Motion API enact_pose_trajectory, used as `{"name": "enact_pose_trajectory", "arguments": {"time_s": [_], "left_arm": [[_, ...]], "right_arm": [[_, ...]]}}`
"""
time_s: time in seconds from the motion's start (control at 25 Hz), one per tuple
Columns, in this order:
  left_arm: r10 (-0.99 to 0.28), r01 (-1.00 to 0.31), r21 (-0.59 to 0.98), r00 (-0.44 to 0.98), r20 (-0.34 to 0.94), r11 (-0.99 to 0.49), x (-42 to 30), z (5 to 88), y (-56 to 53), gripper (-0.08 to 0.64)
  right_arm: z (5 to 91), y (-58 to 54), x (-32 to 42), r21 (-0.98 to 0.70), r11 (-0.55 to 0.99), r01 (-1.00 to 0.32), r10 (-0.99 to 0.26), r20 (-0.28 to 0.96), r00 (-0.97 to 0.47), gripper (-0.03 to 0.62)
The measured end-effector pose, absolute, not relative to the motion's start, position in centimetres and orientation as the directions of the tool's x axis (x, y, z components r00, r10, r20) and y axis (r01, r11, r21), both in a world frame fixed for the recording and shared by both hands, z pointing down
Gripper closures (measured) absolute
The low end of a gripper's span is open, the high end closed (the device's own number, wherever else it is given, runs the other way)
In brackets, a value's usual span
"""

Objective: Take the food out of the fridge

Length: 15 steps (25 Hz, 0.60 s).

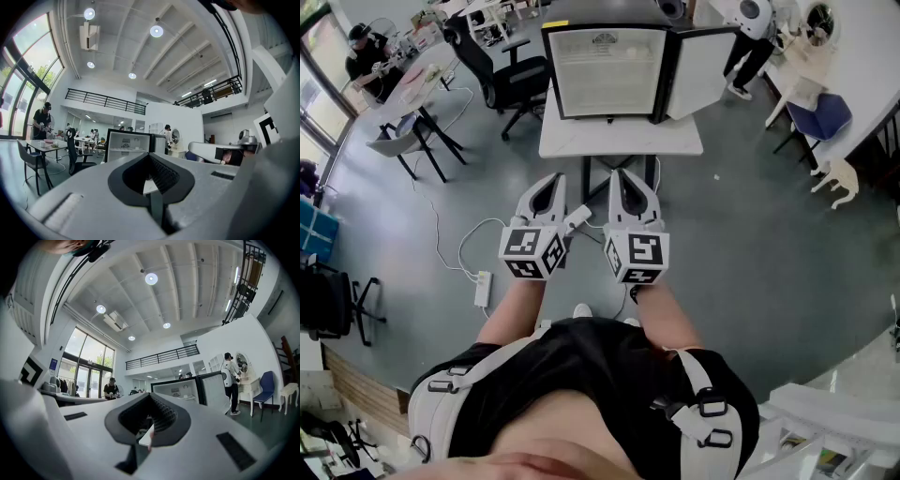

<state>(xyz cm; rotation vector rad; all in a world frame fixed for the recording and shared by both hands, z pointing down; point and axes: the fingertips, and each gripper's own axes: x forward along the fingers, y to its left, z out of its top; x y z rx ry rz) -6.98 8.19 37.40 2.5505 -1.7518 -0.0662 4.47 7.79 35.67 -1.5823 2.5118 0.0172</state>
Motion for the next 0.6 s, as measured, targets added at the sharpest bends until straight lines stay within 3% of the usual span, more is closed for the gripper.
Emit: {"name": "enact_pose_trajectory", "arguments": {"time_s": [0.6], "left_arm": [[-0.918, -0.908, 0.162, 0.395, 0.028, -0.386, -8.0, 38.9, 5.2, 0.558]], "right_arm": [[36.7, 5.4, 4.4, -0.109, 0.424, -0.899, -0.903, -0.136, -0.409, 0.584]]}}
